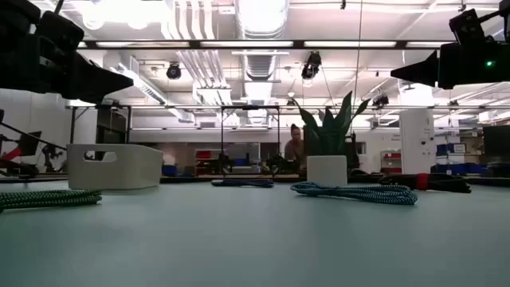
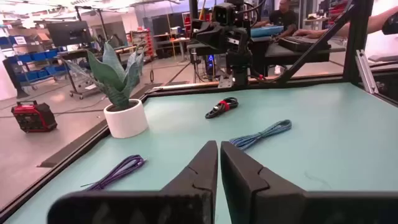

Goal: Pick and place USB-C Cables

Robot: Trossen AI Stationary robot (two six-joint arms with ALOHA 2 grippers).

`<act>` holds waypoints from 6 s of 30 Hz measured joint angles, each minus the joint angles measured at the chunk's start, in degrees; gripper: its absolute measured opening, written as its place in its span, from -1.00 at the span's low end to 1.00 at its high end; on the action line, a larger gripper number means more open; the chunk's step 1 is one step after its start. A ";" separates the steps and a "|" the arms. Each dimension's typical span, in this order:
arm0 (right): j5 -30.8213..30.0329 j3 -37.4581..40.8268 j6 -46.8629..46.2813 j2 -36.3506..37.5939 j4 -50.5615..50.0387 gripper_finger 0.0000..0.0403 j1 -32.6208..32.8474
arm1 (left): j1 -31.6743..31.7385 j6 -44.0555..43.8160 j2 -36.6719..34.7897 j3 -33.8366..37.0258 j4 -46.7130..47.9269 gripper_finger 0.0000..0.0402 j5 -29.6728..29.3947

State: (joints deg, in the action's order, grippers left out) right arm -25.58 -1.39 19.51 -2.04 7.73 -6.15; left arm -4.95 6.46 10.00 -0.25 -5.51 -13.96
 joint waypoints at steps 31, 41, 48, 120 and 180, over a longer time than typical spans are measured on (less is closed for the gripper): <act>0.01 0.00 0.00 0.00 0.00 -0.73 0.02 | 0.00 -0.02 0.00 0.00 0.02 -0.97 0.00; 0.00 0.00 0.00 0.00 0.02 -0.73 0.00 | 0.00 -0.02 0.00 0.00 0.02 -0.97 0.00; 0.00 0.00 0.00 0.00 0.00 -0.73 0.02 | 0.02 -0.02 0.00 0.00 0.02 -0.97 0.00; 0.07 0.04 -22.90 0.00 9.57 -0.73 0.00 | -0.05 -18.16 0.08 -0.33 -16.58 -0.97 1.70; 8.16 -74.17 -8.04 -81.20 -13.91 -0.73 -10.30 | 0.00 -2.99 9.82 -0.85 -27.12 -0.97 -19.15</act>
State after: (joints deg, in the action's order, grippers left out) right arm -17.42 -75.56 11.47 -83.25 -6.19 -16.45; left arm -4.95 3.46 19.82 -1.10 -32.64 -33.10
